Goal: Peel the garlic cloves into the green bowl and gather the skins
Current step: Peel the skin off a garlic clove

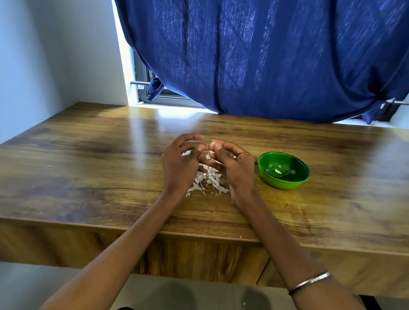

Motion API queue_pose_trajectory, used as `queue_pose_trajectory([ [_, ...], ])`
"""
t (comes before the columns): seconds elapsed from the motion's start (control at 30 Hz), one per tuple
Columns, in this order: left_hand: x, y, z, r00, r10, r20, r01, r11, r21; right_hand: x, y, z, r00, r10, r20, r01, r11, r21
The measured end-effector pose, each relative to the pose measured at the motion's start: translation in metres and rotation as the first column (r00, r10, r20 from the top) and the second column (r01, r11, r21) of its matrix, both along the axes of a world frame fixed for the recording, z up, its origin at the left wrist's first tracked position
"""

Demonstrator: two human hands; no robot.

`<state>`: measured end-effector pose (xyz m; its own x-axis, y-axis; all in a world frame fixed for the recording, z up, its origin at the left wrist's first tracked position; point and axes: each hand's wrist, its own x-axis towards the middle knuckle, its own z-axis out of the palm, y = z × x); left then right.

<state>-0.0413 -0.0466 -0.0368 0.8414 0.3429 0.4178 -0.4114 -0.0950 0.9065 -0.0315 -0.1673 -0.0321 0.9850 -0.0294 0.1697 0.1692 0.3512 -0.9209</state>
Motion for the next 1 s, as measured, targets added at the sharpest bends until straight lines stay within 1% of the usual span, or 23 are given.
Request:
queue_pose_trajectory([
  [0.07, 0.003, 0.002, -0.004, 0.997, 0.032, 0.077, -0.044, 0.985, 0.165, -0.001, -0.002, 0.002, 1.000, -0.003, -0.010, 0.003, 1.000, 0.009],
  [0.13, 0.004, 0.001, -0.007, 0.991, 0.039, 0.125, -0.077, 0.946, 0.315, -0.002, -0.004, 0.003, 1.000, 0.005, -0.009, -0.005, 1.000, -0.005],
  [0.17, 0.003, 0.000, -0.007, 0.989, 0.049, 0.138, -0.097, 0.926, 0.366, -0.003, -0.004, 0.003, 1.000, 0.009, -0.008, -0.009, 1.000, -0.015],
  [0.23, 0.004, 0.000, -0.008, 0.980, 0.078, 0.184, -0.147, 0.905, 0.399, -0.004, -0.004, 0.003, 1.000, 0.007, -0.008, -0.008, 0.999, -0.033],
  [0.33, 0.000, -0.002, -0.004, 0.962, 0.109, 0.252, -0.198, 0.911, 0.363, -0.005, -0.005, 0.003, 1.000, 0.022, -0.008, -0.022, 0.999, -0.033],
  [0.37, -0.001, -0.002, -0.003, 0.962, 0.119, 0.248, -0.198, 0.925, 0.325, -0.005, -0.006, 0.002, 0.999, 0.045, -0.008, -0.045, 0.998, -0.033],
  [0.47, -0.001, -0.001, 0.000, 0.976, 0.140, 0.165, -0.168, 0.971, 0.170, -0.005, -0.008, 0.001, 0.993, 0.113, -0.018, -0.115, 0.989, -0.088],
  [0.57, 0.002, 0.003, -0.001, 0.987, 0.118, 0.108, -0.127, 0.989, 0.077, -0.007, -0.007, 0.001, 0.997, 0.079, -0.023, -0.082, 0.971, -0.224],
  [0.63, 0.003, 0.005, -0.002, 0.992, 0.089, 0.091, -0.094, 0.994, 0.058, -0.008, -0.006, 0.001, 0.999, 0.043, 0.023, -0.035, 0.960, -0.277],
  [0.73, 0.003, 0.006, -0.003, 0.993, 0.063, 0.097, -0.070, 0.996, 0.062, -0.006, -0.006, -0.002, 0.995, 0.008, 0.102, 0.024, 0.949, -0.316],
  [0.8, 0.003, 0.007, -0.002, 0.994, 0.034, 0.102, -0.041, 0.997, 0.068, -0.004, -0.006, -0.004, 0.993, -0.007, 0.117, 0.046, 0.941, -0.334],
  [0.87, 0.003, 0.008, -0.003, 0.994, -0.002, 0.110, -0.008, 0.996, 0.086, -0.002, -0.007, -0.006, 0.996, 0.002, 0.088, 0.027, 0.945, -0.325],
  [0.9, 0.003, 0.008, -0.002, 0.994, -0.027, 0.109, 0.018, 0.996, 0.085, -0.001, -0.008, -0.006, 0.998, 0.030, 0.056, -0.012, 0.955, -0.295],
  [1.0, 0.003, 0.009, -0.001, 0.991, -0.094, 0.091, 0.089, 0.994, 0.063, -0.001, -0.009, -0.004, 0.980, 0.190, -0.058, -0.196, 0.972, -0.128],
])
